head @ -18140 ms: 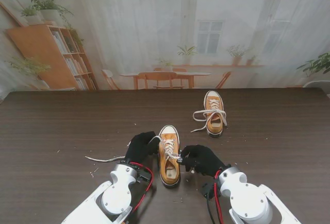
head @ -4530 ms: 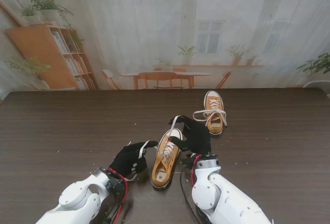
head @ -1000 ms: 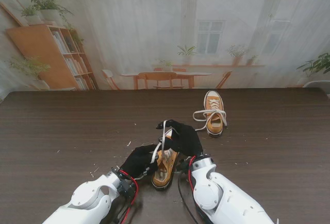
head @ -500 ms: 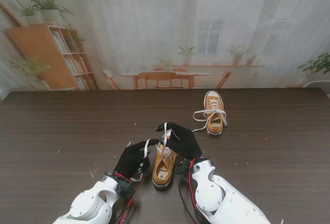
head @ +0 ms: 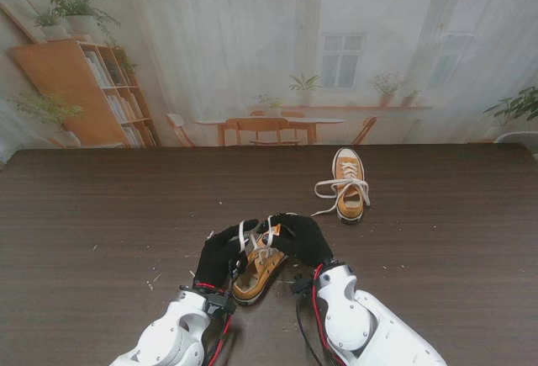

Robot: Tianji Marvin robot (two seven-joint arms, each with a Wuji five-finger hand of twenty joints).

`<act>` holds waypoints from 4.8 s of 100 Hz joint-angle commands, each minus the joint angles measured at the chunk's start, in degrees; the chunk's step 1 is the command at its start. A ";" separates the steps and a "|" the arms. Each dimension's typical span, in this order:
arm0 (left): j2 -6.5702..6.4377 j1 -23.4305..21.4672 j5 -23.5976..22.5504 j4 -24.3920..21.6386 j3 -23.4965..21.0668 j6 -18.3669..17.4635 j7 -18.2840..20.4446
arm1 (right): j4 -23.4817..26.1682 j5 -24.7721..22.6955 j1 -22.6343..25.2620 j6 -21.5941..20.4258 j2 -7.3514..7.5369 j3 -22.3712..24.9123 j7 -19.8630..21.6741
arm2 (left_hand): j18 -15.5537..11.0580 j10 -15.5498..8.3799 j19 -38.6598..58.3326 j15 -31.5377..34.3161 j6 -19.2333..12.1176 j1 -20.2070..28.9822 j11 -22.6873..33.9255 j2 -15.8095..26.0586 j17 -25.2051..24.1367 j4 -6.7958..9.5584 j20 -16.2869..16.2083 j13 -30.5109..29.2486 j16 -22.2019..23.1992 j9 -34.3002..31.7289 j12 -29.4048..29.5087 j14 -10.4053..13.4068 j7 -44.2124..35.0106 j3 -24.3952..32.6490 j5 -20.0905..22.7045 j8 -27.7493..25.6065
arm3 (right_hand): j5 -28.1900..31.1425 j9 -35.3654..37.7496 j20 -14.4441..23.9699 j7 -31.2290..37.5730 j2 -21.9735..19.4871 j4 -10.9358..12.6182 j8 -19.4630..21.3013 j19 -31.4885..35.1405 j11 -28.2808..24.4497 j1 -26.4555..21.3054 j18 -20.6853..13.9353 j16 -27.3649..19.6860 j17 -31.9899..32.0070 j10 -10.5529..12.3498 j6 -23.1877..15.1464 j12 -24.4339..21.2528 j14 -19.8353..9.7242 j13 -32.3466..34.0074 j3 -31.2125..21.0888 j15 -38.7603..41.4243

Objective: Tie the shoelaces into a bow on the shoes

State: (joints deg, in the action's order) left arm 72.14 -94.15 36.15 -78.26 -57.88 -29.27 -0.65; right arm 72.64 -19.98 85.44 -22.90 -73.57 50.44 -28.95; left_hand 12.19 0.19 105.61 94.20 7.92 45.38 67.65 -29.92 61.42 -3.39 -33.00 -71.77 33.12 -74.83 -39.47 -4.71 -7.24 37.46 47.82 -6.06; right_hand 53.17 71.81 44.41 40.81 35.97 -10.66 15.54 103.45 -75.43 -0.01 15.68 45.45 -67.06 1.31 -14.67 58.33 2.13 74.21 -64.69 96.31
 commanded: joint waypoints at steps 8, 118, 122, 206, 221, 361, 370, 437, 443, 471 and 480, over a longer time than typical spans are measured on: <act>0.69 1.01 -5.98 0.85 0.89 -2.85 -3.45 | 2.29 0.75 0.84 1.75 1.06 0.60 2.80 | -2.64 2.42 14.37 1.36 -7.84 -1.75 0.55 -2.52 0.82 -1.16 -0.25 -1.11 -0.26 -3.95 0.53 -1.27 1.62 1.43 0.08 0.26 | 4.07 -0.26 -0.55 1.16 0.92 -2.13 -0.49 15.68 -0.15 -0.13 0.54 -0.84 -0.94 -0.82 1.72 -0.63 0.51 0.90 2.52 0.66; 3.08 6.70 -57.70 13.56 1.93 -14.69 -32.98 | 6.37 2.56 2.22 5.14 2.24 0.71 7.51 | -4.14 1.61 13.83 0.75 -8.64 -0.98 -0.38 -8.91 0.86 -0.61 0.42 -1.16 -0.37 -3.96 1.00 0.13 1.90 5.16 -0.69 0.39 | 1.11 -5.65 -1.61 -1.12 3.08 -1.49 1.25 13.95 1.02 -6.02 -0.33 -2.88 -0.86 -0.45 1.66 -1.23 0.23 0.96 5.78 -2.18; 2.88 6.57 -58.28 13.19 1.96 -14.14 -33.11 | 6.37 2.37 2.24 5.18 2.24 0.70 7.41 | -4.25 1.62 13.87 0.79 -8.74 -0.77 -0.33 -8.88 0.87 -0.45 0.41 -1.16 -0.35 -3.96 0.97 0.22 1.86 5.41 -0.58 0.37 | 1.48 -5.70 -1.67 -0.92 3.28 -1.46 1.38 13.86 0.99 -6.25 -0.32 -2.94 -0.85 -0.39 1.73 -1.27 0.24 0.96 5.59 -2.22; -1.16 2.14 -67.03 2.15 1.57 -2.03 -32.34 | 7.54 -0.18 2.90 5.69 3.06 1.35 7.96 | -7.17 -1.34 14.12 1.03 -8.95 -2.12 0.21 -7.33 1.03 1.31 0.73 -1.20 -0.32 -3.78 0.62 3.24 1.50 7.00 0.33 0.23 | 6.42 -10.91 -4.21 1.50 8.01 -1.59 6.60 9.01 2.80 -9.42 1.50 -6.93 -0.18 -0.77 1.91 -3.72 1.65 0.92 2.91 -7.56; -1.18 1.95 -67.63 1.45 1.84 -1.12 -32.92 | 7.84 -0.64 3.00 5.90 3.39 1.54 8.73 | -7.28 -1.35 14.13 1.03 -8.85 -2.14 0.19 -7.11 1.03 1.37 0.78 -1.20 -0.33 -3.79 0.60 3.27 1.57 6.84 0.17 0.25 | 7.11 -11.39 -4.62 1.52 8.00 -1.58 7.14 7.89 3.30 -9.32 2.16 -7.62 0.00 -0.93 2.01 -3.99 2.00 0.91 3.04 -8.80; -1.21 2.00 -70.20 1.94 3.00 0.70 -35.59 | 14.59 10.07 5.76 14.20 3.79 2.12 16.19 | -8.38 -1.95 14.28 1.01 -8.73 -2.93 -0.10 -6.34 1.08 1.31 1.04 -1.20 -0.39 -3.74 0.64 3.95 1.60 6.05 0.10 0.26 | -1.11 -37.85 2.41 24.42 7.94 -6.70 19.90 -4.12 2.86 -31.31 1.91 -9.07 24.72 -3.00 11.29 -8.11 3.81 -21.27 -5.32 -18.77; -1.11 1.80 -69.46 2.04 2.82 0.24 -35.19 | 15.13 10.92 5.97 14.56 3.85 2.17 16.77 | -8.37 -1.97 14.22 0.89 -8.67 -2.99 -0.25 -6.19 1.06 1.25 1.07 -1.20 -0.44 -3.76 0.69 3.93 1.66 5.85 -0.05 0.28 | -3.48 -41.13 2.99 26.88 6.77 -6.83 21.49 -8.97 4.64 -31.85 3.37 -10.38 29.97 -4.10 14.15 -10.98 5.40 -24.53 -5.40 -23.61; -0.39 0.38 -64.33 1.94 1.50 -1.81 -33.14 | 17.05 10.03 7.80 14.87 2.95 2.87 12.19 | -6.43 -1.66 12.61 -0.52 -8.83 -3.41 -1.65 -5.26 0.82 0.92 1.81 -1.22 -0.85 -2.91 0.58 3.10 1.62 4.74 0.05 0.28 | -0.81 -37.72 2.97 31.45 13.31 -4.01 20.56 -11.32 4.67 -31.01 5.96 -11.40 28.10 -5.14 17.15 -16.19 7.07 -21.75 -12.46 -26.63; -0.33 0.27 -63.48 1.78 1.42 -1.77 -32.66 | 17.49 10.62 8.02 14.93 3.10 3.01 12.94 | -6.21 -1.62 12.44 -0.53 -9.07 -3.25 -1.68 -5.18 0.77 0.94 1.90 -1.21 -0.85 -2.87 0.55 3.09 1.58 4.88 0.15 0.26 | -0.80 -37.72 2.85 31.38 13.34 -4.02 20.57 -11.60 4.64 -31.14 6.07 -11.45 28.39 -5.13 17.16 -16.25 7.07 -21.78 -12.34 -26.72; -0.24 0.83 -65.05 2.49 1.67 -2.30 -34.06 | 17.94 13.85 8.52 13.31 3.28 3.26 14.77 | -5.90 -1.18 12.53 -0.59 -9.05 -3.01 -1.78 -5.88 0.81 0.94 1.97 -1.22 -0.83 -3.01 0.44 3.04 1.60 5.16 0.09 0.27 | -2.40 -38.39 3.59 20.91 4.47 -5.01 13.38 -13.01 8.19 -24.56 8.52 -10.98 32.62 -7.43 17.48 -15.05 9.18 -24.35 -2.38 -27.45; -0.28 1.03 -65.85 2.85 1.72 -2.45 -34.60 | 17.85 14.59 8.60 13.04 3.17 3.29 14.73 | -5.97 -1.22 12.54 -0.59 -9.01 -3.04 -1.80 -5.74 0.81 0.93 2.00 -1.22 -0.83 -3.01 0.41 3.04 1.61 5.20 0.05 0.27 | -1.11 -38.76 4.04 15.93 4.40 -4.47 12.29 -13.59 8.84 -23.71 8.52 -10.75 33.61 -7.79 18.06 -14.70 9.20 -25.27 -1.29 -27.81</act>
State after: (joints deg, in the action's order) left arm 71.72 -93.17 -29.26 -75.75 -56.33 -31.43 -35.64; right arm 90.17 -4.72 93.70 -9.61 -70.42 53.64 -14.94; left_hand 12.07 -1.10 105.61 93.25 7.89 44.19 66.25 -35.66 61.42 -2.22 -31.65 -71.77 33.12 -75.22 -39.43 -3.51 -6.19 43.71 46.85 -5.33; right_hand 51.06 34.23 47.43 58.55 40.46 -15.82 29.42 90.33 -67.36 -26.14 23.76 34.74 -34.21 -6.30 3.30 42.65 11.34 50.20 -68.77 69.21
